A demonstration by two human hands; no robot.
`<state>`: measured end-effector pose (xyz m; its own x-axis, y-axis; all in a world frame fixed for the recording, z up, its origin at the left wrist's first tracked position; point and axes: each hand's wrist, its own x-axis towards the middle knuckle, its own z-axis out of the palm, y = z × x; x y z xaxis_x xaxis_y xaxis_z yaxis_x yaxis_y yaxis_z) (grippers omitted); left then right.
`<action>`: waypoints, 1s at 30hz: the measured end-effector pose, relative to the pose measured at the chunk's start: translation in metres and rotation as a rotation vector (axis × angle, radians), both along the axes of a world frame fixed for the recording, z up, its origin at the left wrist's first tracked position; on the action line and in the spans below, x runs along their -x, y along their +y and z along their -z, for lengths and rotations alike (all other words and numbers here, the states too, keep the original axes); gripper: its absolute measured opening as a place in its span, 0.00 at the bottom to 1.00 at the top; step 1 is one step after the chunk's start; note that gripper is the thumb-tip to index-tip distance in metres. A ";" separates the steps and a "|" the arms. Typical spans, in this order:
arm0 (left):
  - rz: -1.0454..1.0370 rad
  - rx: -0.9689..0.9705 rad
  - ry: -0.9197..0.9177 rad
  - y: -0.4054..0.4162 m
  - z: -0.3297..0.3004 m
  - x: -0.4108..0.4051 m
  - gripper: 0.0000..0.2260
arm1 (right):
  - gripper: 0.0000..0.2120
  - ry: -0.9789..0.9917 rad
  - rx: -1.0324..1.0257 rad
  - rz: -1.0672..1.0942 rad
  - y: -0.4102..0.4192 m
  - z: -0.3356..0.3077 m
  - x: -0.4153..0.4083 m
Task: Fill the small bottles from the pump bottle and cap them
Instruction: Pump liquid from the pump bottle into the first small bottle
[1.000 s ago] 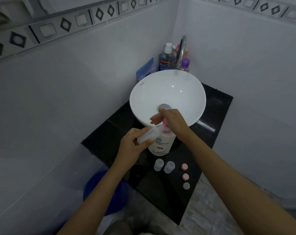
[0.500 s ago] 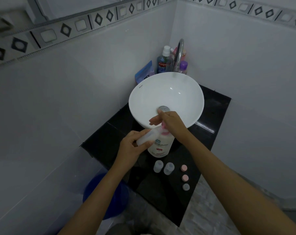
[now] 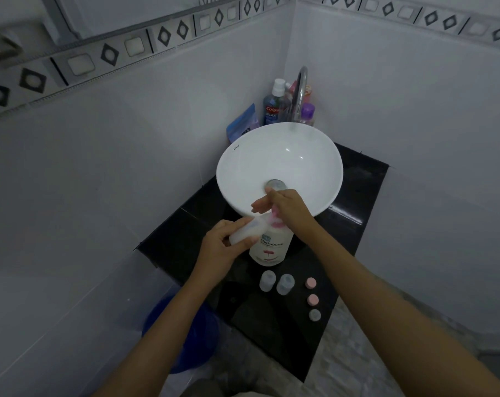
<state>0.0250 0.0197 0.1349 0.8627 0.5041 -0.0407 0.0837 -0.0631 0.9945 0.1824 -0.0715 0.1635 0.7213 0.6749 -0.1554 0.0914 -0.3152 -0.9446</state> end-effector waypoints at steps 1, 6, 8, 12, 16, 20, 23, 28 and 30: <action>0.001 0.005 -0.013 0.001 -0.002 0.000 0.19 | 0.23 -0.002 -0.018 -0.011 0.000 -0.003 -0.001; 0.005 -0.010 -0.018 0.004 -0.005 -0.002 0.18 | 0.23 -0.024 -0.071 0.047 0.002 -0.001 -0.002; 0.005 -0.018 0.001 0.003 -0.003 -0.002 0.18 | 0.22 -0.005 -0.057 0.079 0.003 0.005 -0.001; 0.010 -0.017 0.031 0.002 -0.001 -0.001 0.18 | 0.21 0.035 -0.020 0.107 0.004 0.014 0.004; 0.028 -0.020 -0.011 0.005 -0.008 -0.002 0.18 | 0.23 0.022 -0.036 0.048 0.001 0.000 0.000; 0.030 -0.039 -0.021 0.008 -0.011 -0.004 0.17 | 0.23 -0.031 -0.072 0.065 0.001 -0.005 0.000; 0.030 -0.038 -0.001 0.008 -0.006 -0.005 0.18 | 0.22 0.000 -0.041 0.085 0.003 0.001 0.001; 0.027 -0.011 0.030 0.006 -0.001 -0.004 0.18 | 0.22 0.032 -0.024 0.107 0.003 0.011 0.004; 0.032 0.002 0.013 0.007 -0.003 -0.004 0.18 | 0.22 0.004 -0.023 0.079 0.002 0.006 0.000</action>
